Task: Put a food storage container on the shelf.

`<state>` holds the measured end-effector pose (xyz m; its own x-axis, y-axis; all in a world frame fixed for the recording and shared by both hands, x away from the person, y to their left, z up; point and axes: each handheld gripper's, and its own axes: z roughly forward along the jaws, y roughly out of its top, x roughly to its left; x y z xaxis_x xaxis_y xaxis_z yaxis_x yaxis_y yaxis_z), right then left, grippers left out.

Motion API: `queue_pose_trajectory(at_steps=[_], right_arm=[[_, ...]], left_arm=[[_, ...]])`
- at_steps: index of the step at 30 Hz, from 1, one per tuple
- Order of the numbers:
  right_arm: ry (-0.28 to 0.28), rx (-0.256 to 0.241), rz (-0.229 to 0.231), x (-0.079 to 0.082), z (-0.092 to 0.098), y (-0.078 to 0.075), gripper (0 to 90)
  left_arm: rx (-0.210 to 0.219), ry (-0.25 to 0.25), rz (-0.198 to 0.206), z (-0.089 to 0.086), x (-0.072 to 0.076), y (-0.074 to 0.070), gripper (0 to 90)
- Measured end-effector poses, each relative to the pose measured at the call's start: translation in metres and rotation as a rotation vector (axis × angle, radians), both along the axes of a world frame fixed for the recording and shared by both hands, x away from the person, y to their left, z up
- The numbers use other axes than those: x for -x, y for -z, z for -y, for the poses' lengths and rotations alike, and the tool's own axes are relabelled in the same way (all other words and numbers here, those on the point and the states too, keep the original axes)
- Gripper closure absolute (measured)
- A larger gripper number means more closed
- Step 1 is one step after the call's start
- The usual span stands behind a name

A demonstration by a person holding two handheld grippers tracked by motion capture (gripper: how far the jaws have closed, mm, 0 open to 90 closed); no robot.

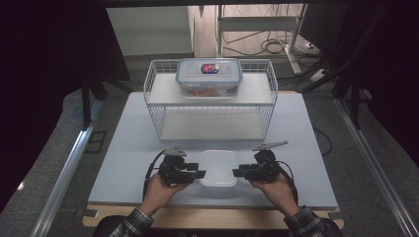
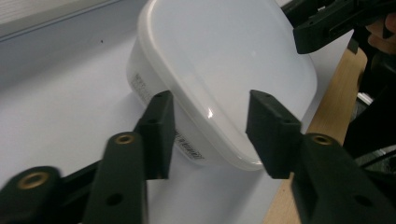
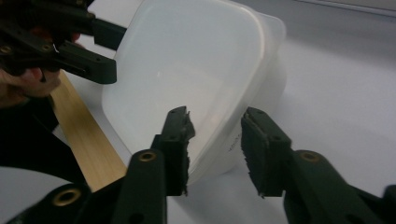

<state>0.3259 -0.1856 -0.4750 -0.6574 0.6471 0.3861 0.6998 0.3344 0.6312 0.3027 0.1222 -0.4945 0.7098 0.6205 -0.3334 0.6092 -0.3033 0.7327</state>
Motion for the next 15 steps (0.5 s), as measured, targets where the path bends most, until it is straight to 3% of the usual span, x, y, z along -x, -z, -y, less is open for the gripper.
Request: queue_pose_trajectory(at_steps=[2,3,4,7,8,11,14,15], right_arm=[[0.02,-0.018,-0.007,0.0005,0.0018,-0.001,68.2],[0.02,-0.018,-0.007,0.0005,0.0018,-0.001,68.2],[0.031,-0.042,-0.008,-0.0002,0.0038,-0.002,74.2],[0.037,-0.048,-0.003,-0.0004,0.0044,-0.0027,78.4],[0.043,-0.044,0.023,0.0,0.0031,-0.0024,79.2],[0.049,-0.043,0.034,0.0004,0.0019,-0.0026,79.4],[0.048,0.001,0.102,0.0039,-0.0033,-0.0046,79.5],[0.048,0.001,0.102,0.0039,-0.0033,-0.0046,79.5]], left_arm=[[0.007,-0.013,0.001,-0.0004,0.0007,-0.0004,60.9],[0.009,-0.032,0.009,-0.0004,0.0016,-0.0007,60.9],[0.01,-0.071,0.027,-0.001,0.003,-0.0021,66.2],[0.014,-0.099,0.037,-0.0019,0.0032,-0.0027,72.7],[0.026,-0.114,0.025,-0.003,0.0022,-0.0015,73.0],[0.037,-0.13,0.018,-0.0036,0.0023,-0.0003,74.0],[0.007,-0.151,0.029,-0.0015,0.0028,-0.0008,77.2],[0.007,-0.151,0.029,-0.0015,0.0028,-0.0008,77.2]])
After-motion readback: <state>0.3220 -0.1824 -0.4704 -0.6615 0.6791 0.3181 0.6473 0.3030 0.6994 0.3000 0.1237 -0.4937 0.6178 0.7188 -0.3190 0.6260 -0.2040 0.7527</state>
